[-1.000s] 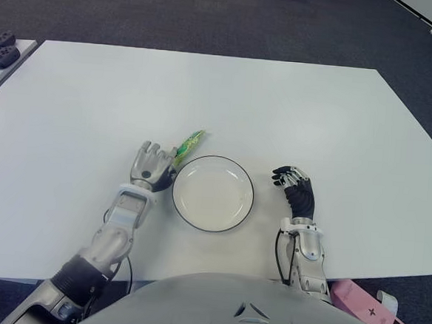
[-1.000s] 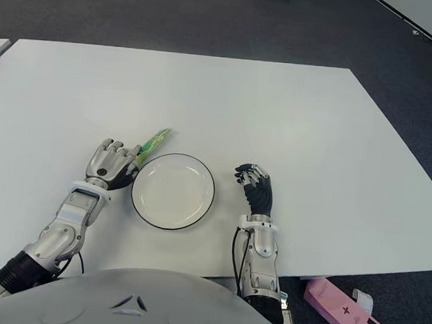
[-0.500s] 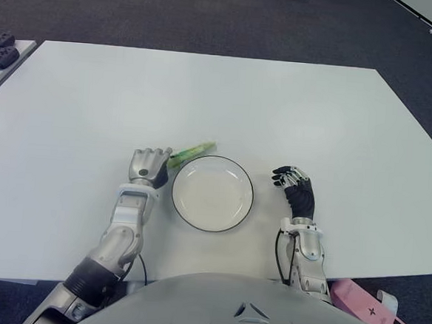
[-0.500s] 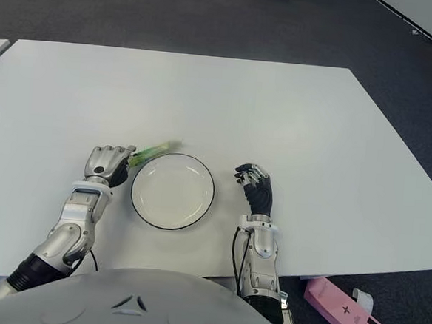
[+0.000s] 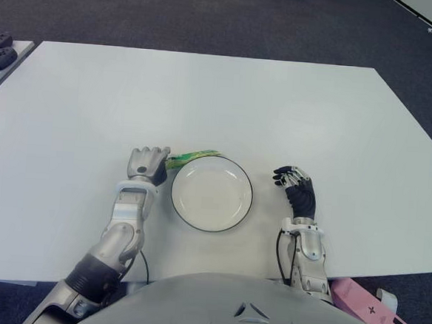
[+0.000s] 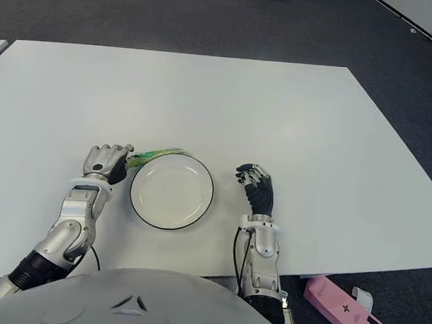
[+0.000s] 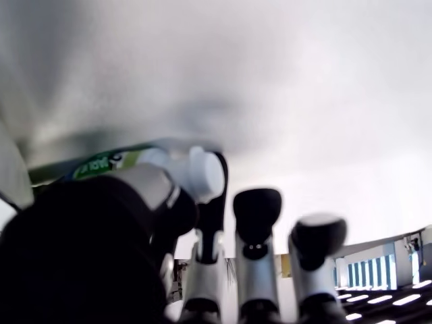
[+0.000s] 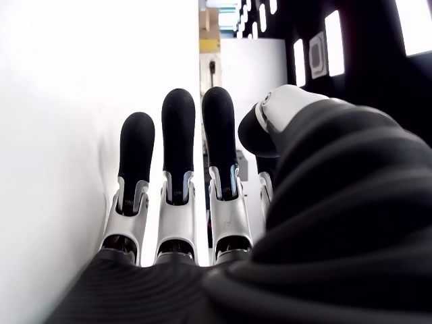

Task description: Put the toothpaste on the table into the plate.

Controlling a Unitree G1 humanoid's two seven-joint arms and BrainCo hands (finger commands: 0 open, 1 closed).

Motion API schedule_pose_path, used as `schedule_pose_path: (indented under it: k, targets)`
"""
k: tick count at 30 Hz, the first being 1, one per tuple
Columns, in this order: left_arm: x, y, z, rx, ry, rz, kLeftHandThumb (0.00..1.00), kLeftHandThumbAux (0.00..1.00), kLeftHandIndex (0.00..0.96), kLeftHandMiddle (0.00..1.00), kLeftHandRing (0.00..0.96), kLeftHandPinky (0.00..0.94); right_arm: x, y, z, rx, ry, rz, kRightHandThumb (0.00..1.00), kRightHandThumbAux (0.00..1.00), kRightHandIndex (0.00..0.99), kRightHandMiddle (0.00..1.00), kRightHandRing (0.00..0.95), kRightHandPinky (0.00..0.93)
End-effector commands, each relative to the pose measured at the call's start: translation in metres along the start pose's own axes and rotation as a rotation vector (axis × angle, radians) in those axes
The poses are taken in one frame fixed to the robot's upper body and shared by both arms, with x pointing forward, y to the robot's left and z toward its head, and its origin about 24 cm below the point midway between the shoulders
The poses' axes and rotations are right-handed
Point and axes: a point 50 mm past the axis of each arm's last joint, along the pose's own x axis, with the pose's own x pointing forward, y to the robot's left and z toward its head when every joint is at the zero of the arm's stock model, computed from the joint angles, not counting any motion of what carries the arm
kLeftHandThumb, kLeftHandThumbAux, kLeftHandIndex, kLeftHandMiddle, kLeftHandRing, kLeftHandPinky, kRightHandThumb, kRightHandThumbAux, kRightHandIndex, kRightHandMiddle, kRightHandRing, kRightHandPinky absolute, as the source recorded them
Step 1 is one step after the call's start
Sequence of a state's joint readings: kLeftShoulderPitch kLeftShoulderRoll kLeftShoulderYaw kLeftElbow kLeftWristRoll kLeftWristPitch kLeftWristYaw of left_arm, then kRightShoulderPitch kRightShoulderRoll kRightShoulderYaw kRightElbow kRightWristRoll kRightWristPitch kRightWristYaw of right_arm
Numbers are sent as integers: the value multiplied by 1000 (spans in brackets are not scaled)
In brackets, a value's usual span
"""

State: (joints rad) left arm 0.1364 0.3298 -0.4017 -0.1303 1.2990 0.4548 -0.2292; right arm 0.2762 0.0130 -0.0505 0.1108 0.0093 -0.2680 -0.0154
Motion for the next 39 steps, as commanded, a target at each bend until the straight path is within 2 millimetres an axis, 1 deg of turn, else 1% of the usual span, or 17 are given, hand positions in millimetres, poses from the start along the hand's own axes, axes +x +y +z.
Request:
schedule_pose_path:
  k: [1, 10, 21, 27, 31, 35, 38, 39]
  targets:
    - [-1, -8, -3, -26, 14, -70, 709, 712, 438, 797, 811, 830, -2, -1, -5, 6, 33, -1, 710, 726, 428, 479, 475, 470]
    - [-1, -7, -6, -41, 16, -66, 709, 712, 440, 815, 822, 835, -1, 0, -5, 1, 31, -3, 710, 726, 428, 480, 482, 477]
    - [0, -5, -11, -69, 15, -30, 709, 710, 440, 812, 814, 820, -1, 0, -5, 2, 29, -2, 709, 726, 428, 482, 480, 473]
    - [1, -1, -15, -75, 20, -5, 709, 710, 441, 811, 809, 815, -1, 0, -4, -10, 23, 1, 709, 726, 428, 483, 481, 478]
    - [1, 4, -18, -74, 19, 11, 709, 710, 441, 823, 819, 830, -1, 0, -4, -15, 21, 1, 709, 727, 428, 483, 482, 478]
    - [-1, 10, -20, -72, 11, 26, 707, 710, 440, 820, 816, 810, -1, 0, -5, -11, 23, 0, 709, 727, 428, 483, 482, 474]
    - [-7, 21, -21, -68, -1, 42, 699, 709, 433, 784, 769, 744, -1, 1, -5, -7, 27, 0, 710, 727, 429, 482, 480, 472]
    - [-10, 24, -21, -68, -6, 43, 699, 709, 433, 777, 760, 735, -1, 1, -5, -6, 29, 0, 710, 727, 429, 482, 480, 472]
